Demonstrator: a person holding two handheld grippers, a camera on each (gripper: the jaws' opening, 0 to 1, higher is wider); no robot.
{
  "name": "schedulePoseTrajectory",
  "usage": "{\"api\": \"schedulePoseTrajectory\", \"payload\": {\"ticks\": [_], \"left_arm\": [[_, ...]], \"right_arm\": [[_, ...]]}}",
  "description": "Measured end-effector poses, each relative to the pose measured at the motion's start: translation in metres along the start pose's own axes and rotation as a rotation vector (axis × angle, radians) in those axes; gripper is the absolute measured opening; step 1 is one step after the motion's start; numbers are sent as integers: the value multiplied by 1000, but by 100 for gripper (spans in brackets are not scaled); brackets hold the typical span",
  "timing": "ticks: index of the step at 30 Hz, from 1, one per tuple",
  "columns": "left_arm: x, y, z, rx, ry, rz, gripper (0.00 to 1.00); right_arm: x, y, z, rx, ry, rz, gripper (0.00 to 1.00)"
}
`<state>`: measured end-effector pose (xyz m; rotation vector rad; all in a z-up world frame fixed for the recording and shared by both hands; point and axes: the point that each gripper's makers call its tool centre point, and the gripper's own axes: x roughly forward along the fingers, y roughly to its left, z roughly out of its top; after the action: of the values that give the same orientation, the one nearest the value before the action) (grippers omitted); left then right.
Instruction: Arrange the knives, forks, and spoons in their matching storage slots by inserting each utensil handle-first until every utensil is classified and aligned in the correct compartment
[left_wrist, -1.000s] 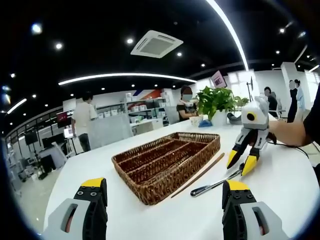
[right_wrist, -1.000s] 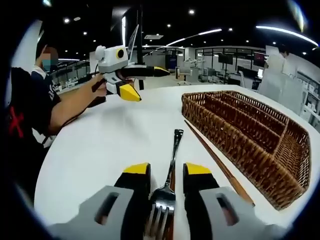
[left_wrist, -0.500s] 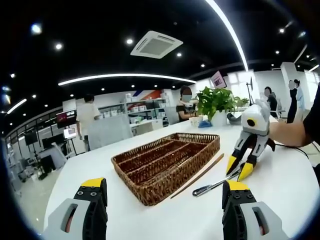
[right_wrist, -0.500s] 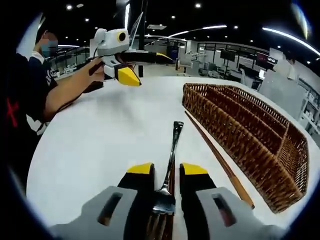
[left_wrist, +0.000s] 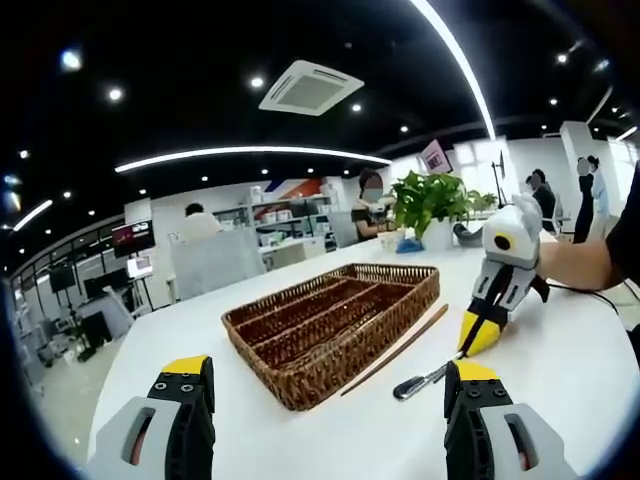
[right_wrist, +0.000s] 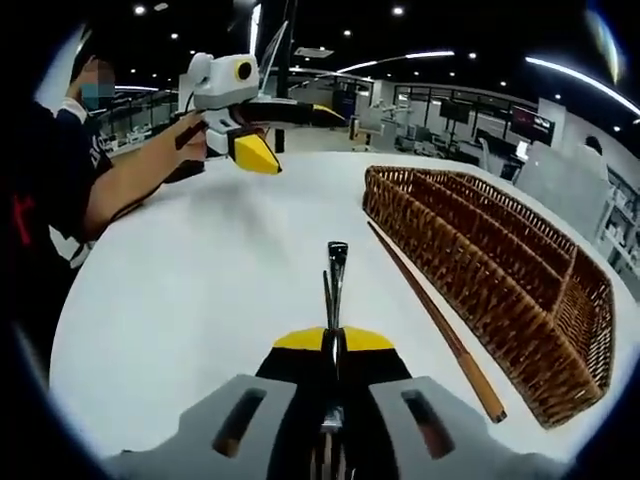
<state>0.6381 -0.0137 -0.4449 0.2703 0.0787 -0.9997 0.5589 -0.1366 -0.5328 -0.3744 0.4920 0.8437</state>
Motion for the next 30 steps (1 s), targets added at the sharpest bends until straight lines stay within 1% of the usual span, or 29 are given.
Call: {"api": "schedulePoseTrajectory", "payload": {"ticks": [5,13,16,19,24,26,27,28,30], "left_arm": [[-1,1,0,-2,0,1,100],[0,-1,-3,-3,11,-4,100],[2,-5,-6,6,24,-16,100],[2,-9,-8,12,34,-31,100],[5,-18,-12,24,53,-65,100],[7,-23,-14,25,58,-91,100],[8,-28,-14,20,55,-110,100],[9,-29,-13,19,49,-115,99],[11,-39,-15,-1,52,-161,91]], "right_arm": [[-2,-1,1,-8,2,-9,2],[-8,-4,7,8,-19,-17,2],[-9,-3,9,-18,-25,-24,1],[-10,-4,12,-12,-40,-25,1],[-15,-4,20,-31,-69,-28,1],[-19,-2,28,-38,-99,-29,1],[-21,0,33,-46,-116,-23,1],[-24,3,38,-57,-133,-13,1],[-26,6,40,-65,-142,-5,1]]}}
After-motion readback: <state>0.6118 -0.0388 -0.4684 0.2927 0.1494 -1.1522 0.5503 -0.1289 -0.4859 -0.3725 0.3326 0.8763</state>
